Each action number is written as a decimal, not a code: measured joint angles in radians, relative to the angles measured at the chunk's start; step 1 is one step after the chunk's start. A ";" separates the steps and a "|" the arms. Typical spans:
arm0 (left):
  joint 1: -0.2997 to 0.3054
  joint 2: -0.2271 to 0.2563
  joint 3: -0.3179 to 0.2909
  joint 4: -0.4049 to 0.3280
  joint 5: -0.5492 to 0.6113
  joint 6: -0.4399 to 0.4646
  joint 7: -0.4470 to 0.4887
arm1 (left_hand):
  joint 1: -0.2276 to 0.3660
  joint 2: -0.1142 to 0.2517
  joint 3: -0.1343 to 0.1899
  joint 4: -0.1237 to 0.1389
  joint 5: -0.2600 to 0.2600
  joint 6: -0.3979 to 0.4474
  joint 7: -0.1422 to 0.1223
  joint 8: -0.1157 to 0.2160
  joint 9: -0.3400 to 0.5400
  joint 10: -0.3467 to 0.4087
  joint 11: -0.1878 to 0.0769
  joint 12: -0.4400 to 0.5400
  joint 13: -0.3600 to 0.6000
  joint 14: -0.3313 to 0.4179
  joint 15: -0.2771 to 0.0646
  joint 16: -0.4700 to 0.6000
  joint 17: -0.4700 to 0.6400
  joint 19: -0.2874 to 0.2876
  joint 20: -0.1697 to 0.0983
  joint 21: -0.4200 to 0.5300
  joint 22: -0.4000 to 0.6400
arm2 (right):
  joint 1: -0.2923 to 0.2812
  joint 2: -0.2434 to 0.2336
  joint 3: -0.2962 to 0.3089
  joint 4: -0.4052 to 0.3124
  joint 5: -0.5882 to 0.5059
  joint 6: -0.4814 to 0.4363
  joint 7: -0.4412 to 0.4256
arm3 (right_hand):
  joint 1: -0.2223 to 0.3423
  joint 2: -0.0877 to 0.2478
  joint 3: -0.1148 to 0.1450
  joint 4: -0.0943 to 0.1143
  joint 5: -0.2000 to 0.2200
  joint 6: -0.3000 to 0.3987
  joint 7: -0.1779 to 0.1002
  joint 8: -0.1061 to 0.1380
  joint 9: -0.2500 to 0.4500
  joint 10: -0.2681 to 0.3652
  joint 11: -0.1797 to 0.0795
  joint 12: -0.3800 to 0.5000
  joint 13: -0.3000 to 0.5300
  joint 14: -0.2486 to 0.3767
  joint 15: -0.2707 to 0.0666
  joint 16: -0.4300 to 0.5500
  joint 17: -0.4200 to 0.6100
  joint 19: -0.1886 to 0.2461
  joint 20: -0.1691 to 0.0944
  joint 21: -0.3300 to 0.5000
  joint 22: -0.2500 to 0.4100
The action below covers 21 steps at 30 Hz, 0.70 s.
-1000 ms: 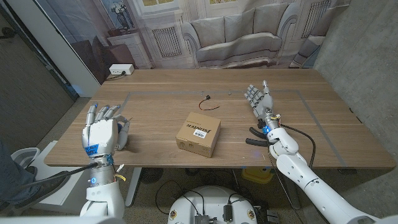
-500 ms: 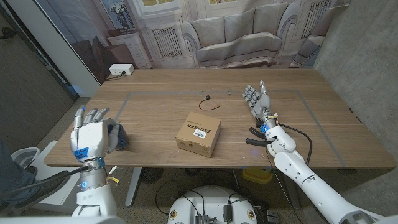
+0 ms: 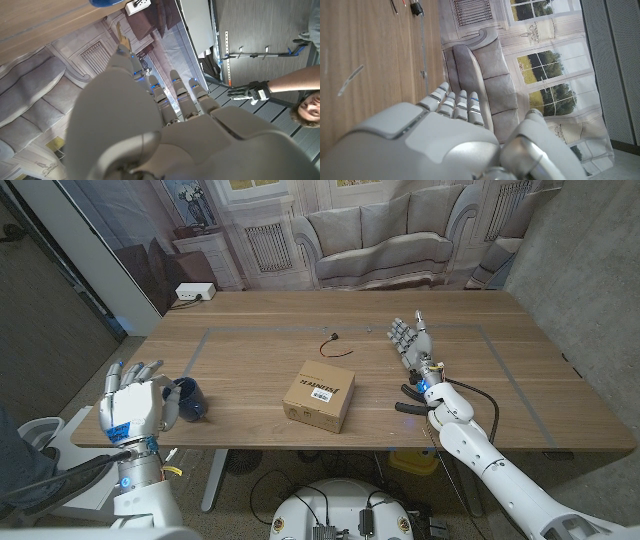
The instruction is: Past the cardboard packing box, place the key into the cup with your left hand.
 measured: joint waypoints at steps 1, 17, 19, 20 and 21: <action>0.001 -0.001 -0.001 -0.001 -0.002 0.000 -0.002 | 0.000 0.000 0.002 0.002 0.000 -0.004 0.004 0.000 0.000 0.000 0.000 0.000 0.000 0.000 0.000 0.000 0.000 0.000 0.000 0.000 -0.001 | 0.001 0.000 0.000 0.001 0.000 -0.001 0.000 | 0.000 0.000 0.000 0.000 0.000 0.000 0.000 0.000 0.000 0.000 0.000 0.000 0.000 0.000 0.000 0.000 0.000 0.000 0.000 0.000 0.000; -0.008 -0.024 -0.036 -0.022 -0.048 0.051 -0.102 | 0.000 0.000 0.011 0.002 0.000 -0.015 0.020 0.023 0.010 0.000 0.000 -0.006 0.000 0.000 0.000 0.000 0.000 0.001 0.020 0.000 -0.003 | 0.018 0.005 -0.003 0.020 0.002 -0.020 0.002 | -0.004 0.004 0.000 0.000 0.000 0.000 0.000 0.000 0.000 0.000 0.000 0.000 0.000 0.000 0.000 0.000 0.000 0.000 0.000 0.000 0.000; -0.013 -0.019 -0.038 -0.026 -0.054 0.065 -0.128 | 0.000 0.000 0.011 0.002 0.000 -0.014 0.021 0.023 0.010 0.000 0.000 -0.006 0.000 -0.004 -0.004 0.000 0.000 0.001 0.020 0.000 -0.003 | 0.020 0.006 -0.004 0.021 0.002 -0.023 0.002 | -0.004 0.004 0.000 0.000 0.000 0.000 0.000 0.000 0.000 0.000 0.000 0.000 0.000 0.000 0.000 0.000 0.000 0.000 0.000 0.000 0.000; -0.016 -0.015 -0.038 -0.029 -0.056 0.072 -0.140 | 0.000 0.000 0.011 0.002 0.000 -0.014 0.021 0.027 0.010 0.000 0.000 -0.006 0.000 -0.004 -0.004 0.000 0.000 0.001 0.020 0.000 -0.003 | 0.021 0.006 -0.004 0.022 0.002 -0.025 0.002 | -0.004 0.004 0.000 0.000 0.000 0.000 0.000 0.000 0.000 0.000 0.000 0.000 0.000 0.000 0.000 0.000 0.000 0.000 0.000 0.000 0.000; -0.020 -0.009 -0.038 -0.031 -0.057 0.075 -0.144 | 0.003 -0.003 0.013 0.000 0.000 -0.014 0.021 0.027 0.010 0.000 0.000 -0.006 0.000 -0.004 -0.004 0.000 0.000 0.001 0.020 0.000 -0.003 | 0.021 0.006 -0.004 0.022 0.002 -0.026 0.002 | -0.001 0.007 0.000 0.000 0.000 0.000 0.000 0.000 0.000 0.000 0.000 0.000 0.000 0.000 0.000 0.000 0.000 0.000 0.000 0.000 0.000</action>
